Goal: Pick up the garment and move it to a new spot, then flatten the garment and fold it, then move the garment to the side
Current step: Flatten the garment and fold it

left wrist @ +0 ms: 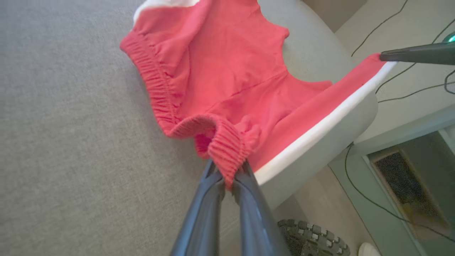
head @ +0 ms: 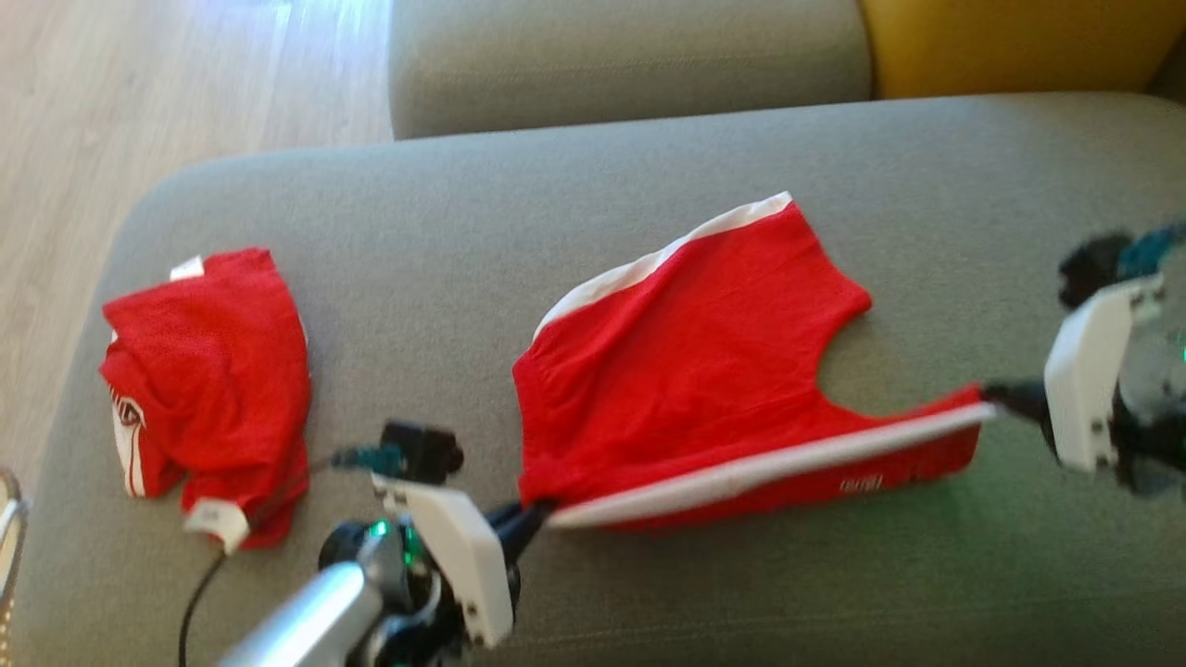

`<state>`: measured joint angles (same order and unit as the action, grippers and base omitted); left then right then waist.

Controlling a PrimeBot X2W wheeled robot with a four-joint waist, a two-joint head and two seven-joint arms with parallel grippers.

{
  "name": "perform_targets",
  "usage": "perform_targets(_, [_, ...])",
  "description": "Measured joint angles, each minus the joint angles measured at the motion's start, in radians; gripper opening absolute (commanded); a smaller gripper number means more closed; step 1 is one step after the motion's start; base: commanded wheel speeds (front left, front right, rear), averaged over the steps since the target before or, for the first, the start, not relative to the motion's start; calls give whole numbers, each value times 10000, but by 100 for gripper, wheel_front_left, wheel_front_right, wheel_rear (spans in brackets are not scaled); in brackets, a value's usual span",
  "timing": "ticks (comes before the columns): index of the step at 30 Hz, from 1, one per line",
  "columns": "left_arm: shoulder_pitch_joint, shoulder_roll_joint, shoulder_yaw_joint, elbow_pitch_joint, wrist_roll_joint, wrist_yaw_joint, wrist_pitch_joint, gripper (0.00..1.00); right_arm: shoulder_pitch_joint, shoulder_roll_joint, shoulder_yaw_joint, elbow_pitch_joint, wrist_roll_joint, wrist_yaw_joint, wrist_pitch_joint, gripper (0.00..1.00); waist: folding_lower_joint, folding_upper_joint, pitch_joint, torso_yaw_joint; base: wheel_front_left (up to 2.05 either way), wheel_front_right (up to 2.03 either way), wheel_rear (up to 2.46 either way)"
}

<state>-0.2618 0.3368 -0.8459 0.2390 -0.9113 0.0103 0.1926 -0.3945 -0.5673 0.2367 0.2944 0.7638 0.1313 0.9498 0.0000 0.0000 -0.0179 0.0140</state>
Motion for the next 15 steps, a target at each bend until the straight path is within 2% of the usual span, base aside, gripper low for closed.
perform_targets(8, [-1259,-42,520,-612,-775,347,1273,0,-1707,510,-330,523,-792,0,-391,0,1,0,877,367,0,0,0])
perform_targets(15, [-2672,-541,1016,-336,-1312,619,1916,0,-3719,775,-38,1572,-1285,0,-1089,0,3,0,2026,754,0,0,0])
